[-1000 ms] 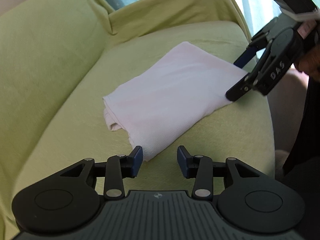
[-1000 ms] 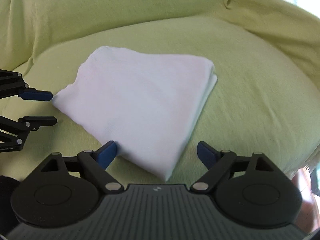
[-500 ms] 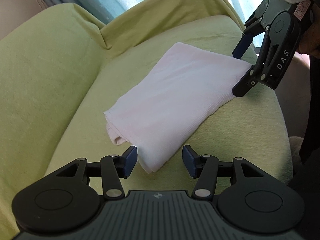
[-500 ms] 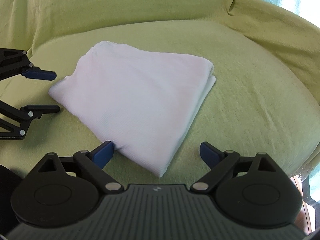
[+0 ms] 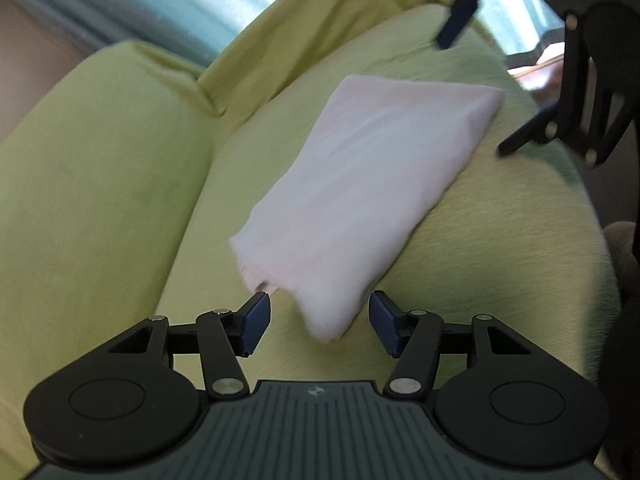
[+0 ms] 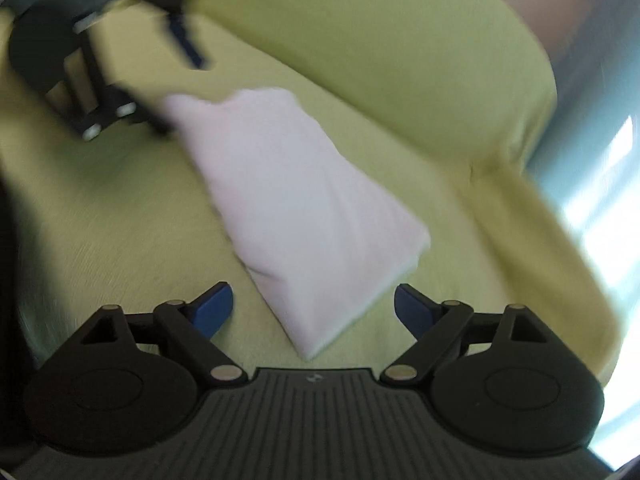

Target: Fold clothes

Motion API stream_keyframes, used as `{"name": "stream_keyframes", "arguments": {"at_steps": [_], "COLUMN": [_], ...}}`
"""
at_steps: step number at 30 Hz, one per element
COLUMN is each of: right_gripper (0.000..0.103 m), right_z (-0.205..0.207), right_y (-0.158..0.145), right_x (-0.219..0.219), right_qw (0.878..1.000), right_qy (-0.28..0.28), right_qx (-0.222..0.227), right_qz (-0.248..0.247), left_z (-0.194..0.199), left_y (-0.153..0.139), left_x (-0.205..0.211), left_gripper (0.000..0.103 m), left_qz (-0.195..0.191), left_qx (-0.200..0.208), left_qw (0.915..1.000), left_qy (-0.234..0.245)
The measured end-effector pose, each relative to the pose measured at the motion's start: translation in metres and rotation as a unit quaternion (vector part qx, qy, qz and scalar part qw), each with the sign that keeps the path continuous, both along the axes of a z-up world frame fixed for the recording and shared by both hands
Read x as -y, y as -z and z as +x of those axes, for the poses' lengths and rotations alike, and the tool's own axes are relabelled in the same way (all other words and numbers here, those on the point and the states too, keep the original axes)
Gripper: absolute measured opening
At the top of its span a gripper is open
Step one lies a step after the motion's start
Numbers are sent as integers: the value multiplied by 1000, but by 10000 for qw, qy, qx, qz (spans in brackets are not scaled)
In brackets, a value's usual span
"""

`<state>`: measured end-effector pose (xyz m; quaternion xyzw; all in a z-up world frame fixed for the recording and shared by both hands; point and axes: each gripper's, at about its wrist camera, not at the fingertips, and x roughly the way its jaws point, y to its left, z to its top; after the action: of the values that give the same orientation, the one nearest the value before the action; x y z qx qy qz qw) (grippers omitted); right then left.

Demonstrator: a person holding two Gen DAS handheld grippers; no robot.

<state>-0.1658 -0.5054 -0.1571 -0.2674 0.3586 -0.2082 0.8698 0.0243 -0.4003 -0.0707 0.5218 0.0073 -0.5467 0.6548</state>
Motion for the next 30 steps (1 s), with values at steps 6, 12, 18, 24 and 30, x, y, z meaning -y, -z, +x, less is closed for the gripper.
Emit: {"name": "stream_keyframes", "arguments": {"at_steps": [6,12,18,24,30], "right_gripper": [77,73,36,7,5], "right_z": [17,6,9,24,10], "right_y": [12,24,32,39,-3], "right_x": [-12,9,10,8,20], "right_qw": [9945,9849,9798,9768,9859], "right_qy": [-639,-556,-628,-899,-608], "right_qx": [14,-275,-482,-808,-579], "right_qz": [-831,-1619,-1838,-1770,-1444], "left_z": [-20,-9,-8,-16,-39], "left_y": [13,23,30,25,-11], "left_x": [23,23,27,37,40], "left_gripper": [58,62,54,13,7], "left_qz": [-152,-118,-99,65,-167], "left_qx": [237,1026,1279,1376,1404], "left_qw": [9982,9920,9890,9863,9823], "left_qy": [526,722,736,909,1232]}}
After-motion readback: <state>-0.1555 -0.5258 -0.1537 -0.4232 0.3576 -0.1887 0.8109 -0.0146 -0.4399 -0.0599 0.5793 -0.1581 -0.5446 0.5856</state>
